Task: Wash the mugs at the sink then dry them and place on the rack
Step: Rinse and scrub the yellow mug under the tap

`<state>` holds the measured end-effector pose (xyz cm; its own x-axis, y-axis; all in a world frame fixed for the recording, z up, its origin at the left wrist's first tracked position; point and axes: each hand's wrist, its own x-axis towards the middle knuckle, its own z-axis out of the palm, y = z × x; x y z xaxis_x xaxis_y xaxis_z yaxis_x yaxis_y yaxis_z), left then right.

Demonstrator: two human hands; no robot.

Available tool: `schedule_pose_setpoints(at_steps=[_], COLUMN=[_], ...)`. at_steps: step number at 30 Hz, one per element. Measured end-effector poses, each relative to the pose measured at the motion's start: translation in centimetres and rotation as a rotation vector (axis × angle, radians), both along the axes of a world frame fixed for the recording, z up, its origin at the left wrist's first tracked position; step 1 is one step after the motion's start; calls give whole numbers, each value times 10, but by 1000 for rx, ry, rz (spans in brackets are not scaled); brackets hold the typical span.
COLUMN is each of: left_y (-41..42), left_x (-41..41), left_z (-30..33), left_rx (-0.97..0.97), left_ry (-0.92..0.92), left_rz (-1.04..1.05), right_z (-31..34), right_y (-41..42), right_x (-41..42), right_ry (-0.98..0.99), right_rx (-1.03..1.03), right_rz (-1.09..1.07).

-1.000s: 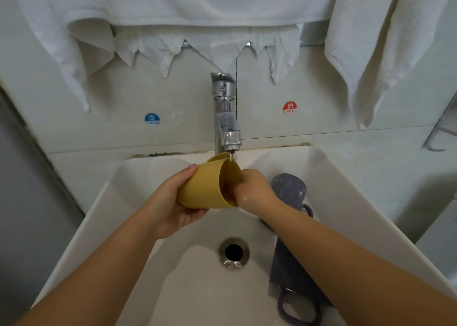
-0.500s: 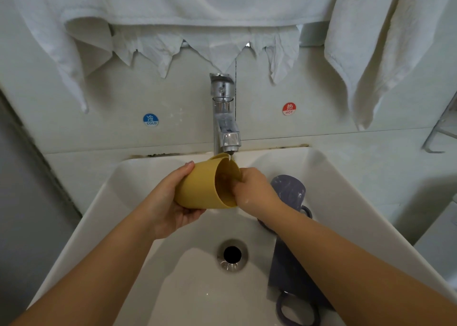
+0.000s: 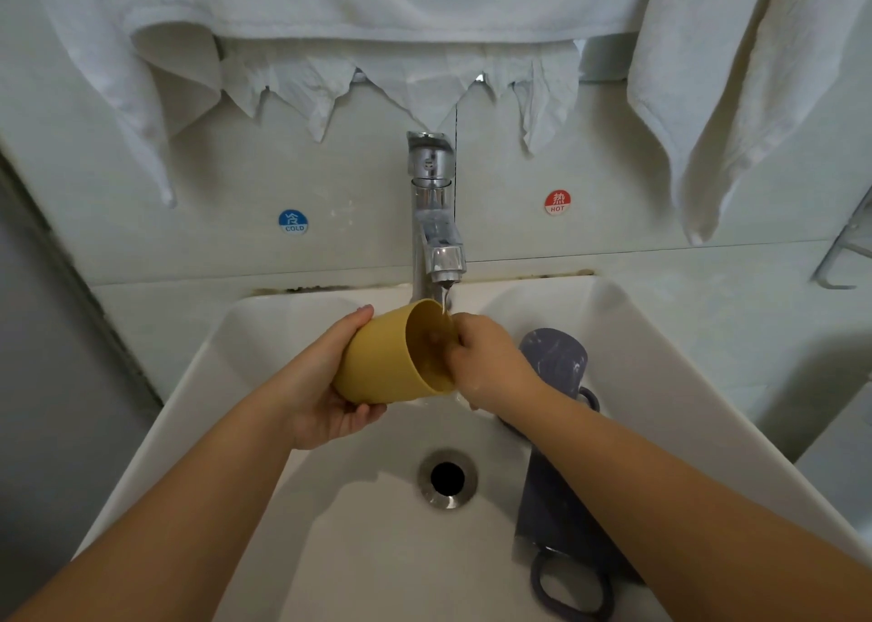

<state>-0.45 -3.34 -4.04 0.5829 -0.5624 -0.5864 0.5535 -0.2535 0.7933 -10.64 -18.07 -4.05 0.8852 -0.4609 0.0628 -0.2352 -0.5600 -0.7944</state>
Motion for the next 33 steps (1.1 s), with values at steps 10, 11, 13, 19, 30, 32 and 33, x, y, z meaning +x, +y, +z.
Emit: schedule_pose_setpoints(at_steps=[10,11,13,19,30,32,33], left_y=[3,3,2,8,-3,-5,-7], left_x=[2,1,2,7,-3,-4,-5], left_z=[-1,-1,-1,-2,-5,-8,-9], left_rx=[76,79,69,-57,-145,-153,-153], left_ry=[-57,-59,-51,-27,-144,-165,-181], left_rz=[-48,-53,-54,-94,20,48,52], right_z=[0,-1,-2,-2,-5,-6,-8], right_y=[3,2,3,3,15,22,24], right_x=[-2,-1,1,0,3,-2,-1], right_ry=[71,70,71,125,132,265,305], right_rx=[195,158,147,478,360,629,715], right_rz=[47,19,6,83,-155,-129,-123])
